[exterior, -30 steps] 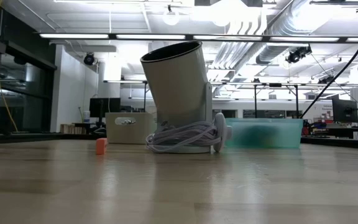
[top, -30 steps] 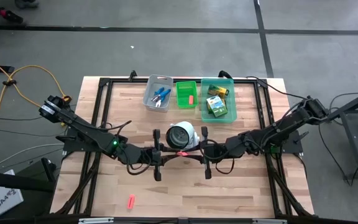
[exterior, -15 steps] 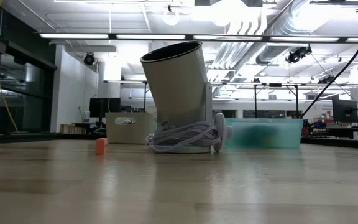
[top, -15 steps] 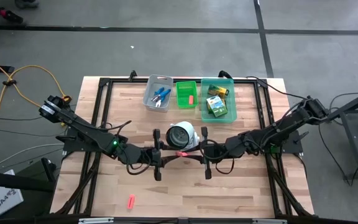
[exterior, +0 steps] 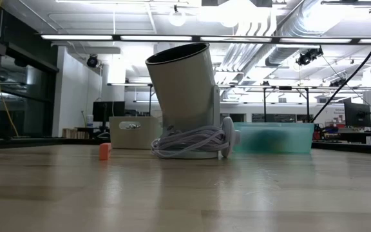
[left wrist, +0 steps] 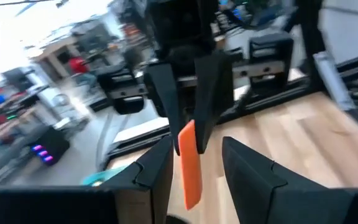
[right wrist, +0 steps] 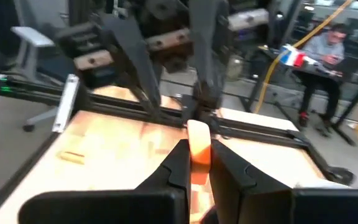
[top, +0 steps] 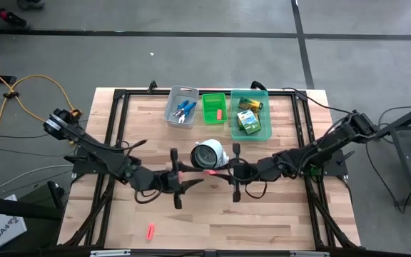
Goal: Pick & Place School Supplies
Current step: Put the orange eraser into the green bin
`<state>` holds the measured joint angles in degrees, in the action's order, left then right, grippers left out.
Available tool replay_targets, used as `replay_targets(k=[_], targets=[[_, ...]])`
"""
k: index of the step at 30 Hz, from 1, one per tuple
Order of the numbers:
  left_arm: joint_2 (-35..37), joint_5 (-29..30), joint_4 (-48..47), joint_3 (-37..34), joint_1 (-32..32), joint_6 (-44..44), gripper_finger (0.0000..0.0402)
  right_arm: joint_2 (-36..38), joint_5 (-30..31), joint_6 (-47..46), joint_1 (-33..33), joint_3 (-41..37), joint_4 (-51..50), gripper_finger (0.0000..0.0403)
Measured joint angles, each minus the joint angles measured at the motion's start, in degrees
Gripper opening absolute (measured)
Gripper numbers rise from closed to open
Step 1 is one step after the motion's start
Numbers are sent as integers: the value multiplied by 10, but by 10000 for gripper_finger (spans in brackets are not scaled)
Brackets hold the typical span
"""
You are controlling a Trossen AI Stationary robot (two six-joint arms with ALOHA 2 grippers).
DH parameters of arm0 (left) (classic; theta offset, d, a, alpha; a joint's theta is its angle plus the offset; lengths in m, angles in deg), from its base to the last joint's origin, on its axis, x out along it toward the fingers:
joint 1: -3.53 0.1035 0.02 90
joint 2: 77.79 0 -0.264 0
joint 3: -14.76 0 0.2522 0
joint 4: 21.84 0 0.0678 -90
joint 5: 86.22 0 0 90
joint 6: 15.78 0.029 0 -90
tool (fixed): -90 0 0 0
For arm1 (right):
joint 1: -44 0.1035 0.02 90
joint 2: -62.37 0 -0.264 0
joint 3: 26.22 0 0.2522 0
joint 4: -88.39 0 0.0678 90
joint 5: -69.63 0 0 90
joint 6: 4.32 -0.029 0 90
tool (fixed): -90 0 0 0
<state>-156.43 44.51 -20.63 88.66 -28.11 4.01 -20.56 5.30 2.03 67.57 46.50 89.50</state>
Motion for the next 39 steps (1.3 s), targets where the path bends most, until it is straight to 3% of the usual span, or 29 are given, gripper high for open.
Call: replay_targets(k=[7, 11, 18, 29, 39], targets=[[30, 122, -7, 0, -35, 32, 132, 6, 29, 0, -65, 0, 8, 28], [58, 129, -59, 0, -34, 4, 132, 6, 22, -1, -132, 0, 5, 28], [96, 82, -195, 0, 22, -104, 132, 6, -114, -32, -286, 0, -6, 28], [101, -6, -221, 0, 137, -94, 132, -22, -316, -58, -492, 0, -81, 29], [101, -102, -248, 0, 223, -143, 132, -133, -367, -46, -555, 0, -38, 29]])
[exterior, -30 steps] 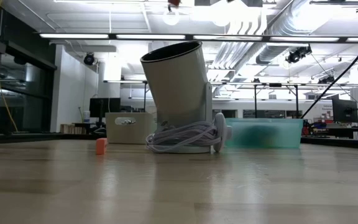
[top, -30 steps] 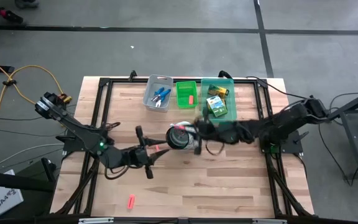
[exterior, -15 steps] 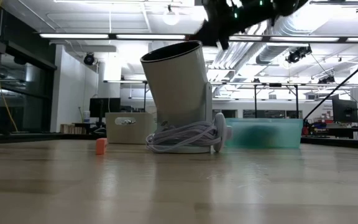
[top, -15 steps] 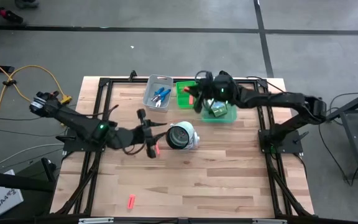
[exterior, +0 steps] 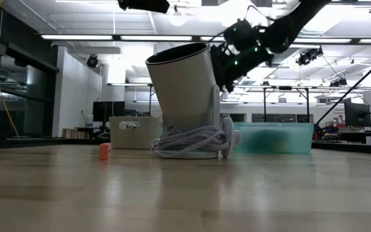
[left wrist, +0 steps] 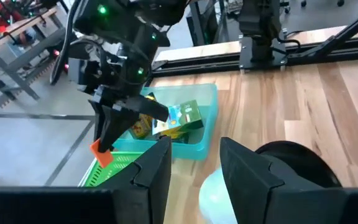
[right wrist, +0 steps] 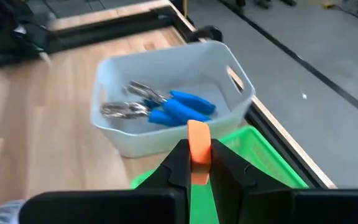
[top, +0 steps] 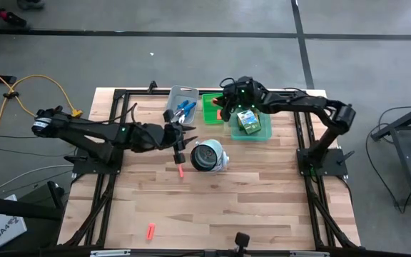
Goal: Pick & Place School Supplies
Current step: Put the orange eraser into the green bin
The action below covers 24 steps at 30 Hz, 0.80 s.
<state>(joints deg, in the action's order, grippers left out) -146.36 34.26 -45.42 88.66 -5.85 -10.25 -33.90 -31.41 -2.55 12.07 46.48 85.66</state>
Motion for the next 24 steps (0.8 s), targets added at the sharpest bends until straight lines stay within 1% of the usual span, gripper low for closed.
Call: replay_targets(k=[4, 9, 15, 20, 24], targets=[[0, -2, -4, 0, 0, -7, 132, -18, 0, 0, -20, 0, -7, 29], [-6, -1, -6, 0, 0, -11, 132, -33, -19, -1, -38, 0, -16, 29], [-13, -1, -3, 0, 0, -24, 132, -61, -45, -1, -43, 0, -19, 29], [-16, 0, -2, 0, 0, -27, 132, -83, -45, 0, -45, 0, -23, 29], [-16, 1, -2, 0, 0, -30, 132, -88, -60, -3, -49, 0, -25, 29]])
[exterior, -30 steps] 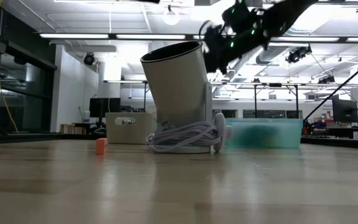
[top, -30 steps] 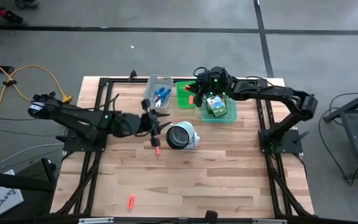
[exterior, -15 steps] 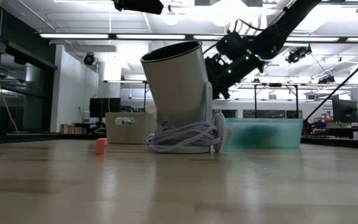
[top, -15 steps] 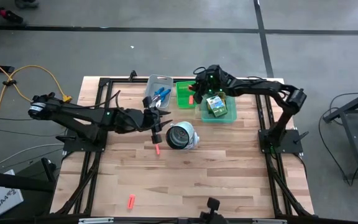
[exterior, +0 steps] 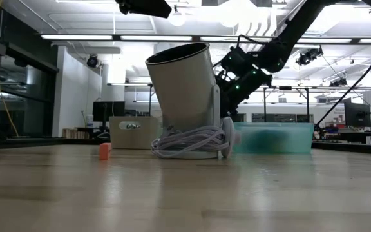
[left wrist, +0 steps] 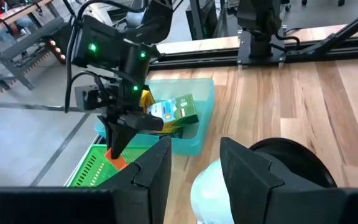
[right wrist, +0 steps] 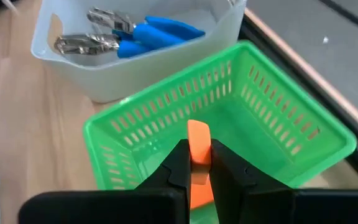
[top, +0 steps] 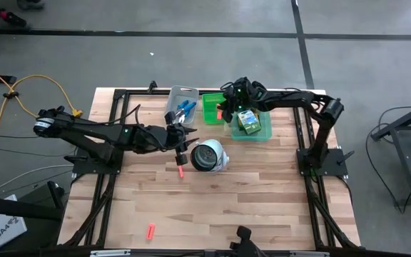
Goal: Pick & Place School Supplies
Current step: Put the orange eraser into the green bin
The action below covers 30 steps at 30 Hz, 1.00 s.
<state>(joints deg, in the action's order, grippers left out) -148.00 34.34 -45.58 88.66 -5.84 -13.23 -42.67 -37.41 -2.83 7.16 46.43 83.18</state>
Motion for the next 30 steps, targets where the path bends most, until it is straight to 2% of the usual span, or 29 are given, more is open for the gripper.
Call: replay_targets(k=[12, 22, 30], targets=[[0, 0, 1, 0, 0, -9, 132, -1, -13, -4, -3, 0, -32, 35], [0, 0, 1, 0, 0, -9, 132, -1, -11, -4, -3, 0, -12, 108], [0, -1, 1, 0, 0, -9, 132, 26, -12, -15, -7, 1, 74, 130]])
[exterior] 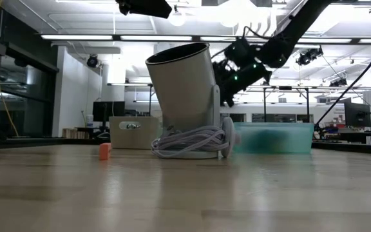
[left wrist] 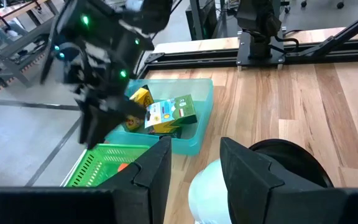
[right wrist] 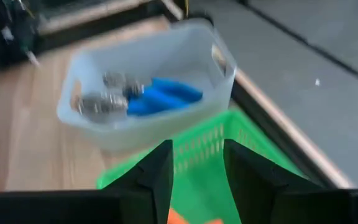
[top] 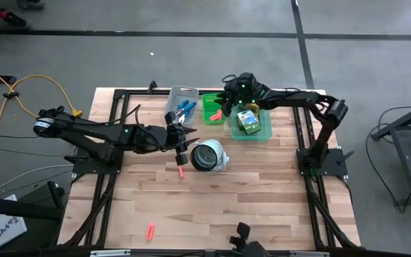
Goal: Pick & Place School Supplies
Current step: Put the orange eraser into the green bin
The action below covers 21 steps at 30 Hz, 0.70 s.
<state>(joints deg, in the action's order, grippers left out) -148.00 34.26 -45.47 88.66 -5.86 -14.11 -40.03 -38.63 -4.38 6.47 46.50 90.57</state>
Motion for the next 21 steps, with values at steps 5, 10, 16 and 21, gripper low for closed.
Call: replay_targets(k=[5, 10, 16, 21], targets=[[0, -2, -1, 0, 0, 0, 132, 41, 2, -3, -1, 0, 7, 129], [0, -23, -18, 0, -1, 6, 132, 89, 5, -3, -1, 0, 5, 131], [0, -25, -76, 0, -18, 24, 132, 144, -1, -20, 11, 0, -30, 132], [0, -25, -125, 0, -53, 30, 132, 179, -13, -14, 43, 0, -63, 133]])
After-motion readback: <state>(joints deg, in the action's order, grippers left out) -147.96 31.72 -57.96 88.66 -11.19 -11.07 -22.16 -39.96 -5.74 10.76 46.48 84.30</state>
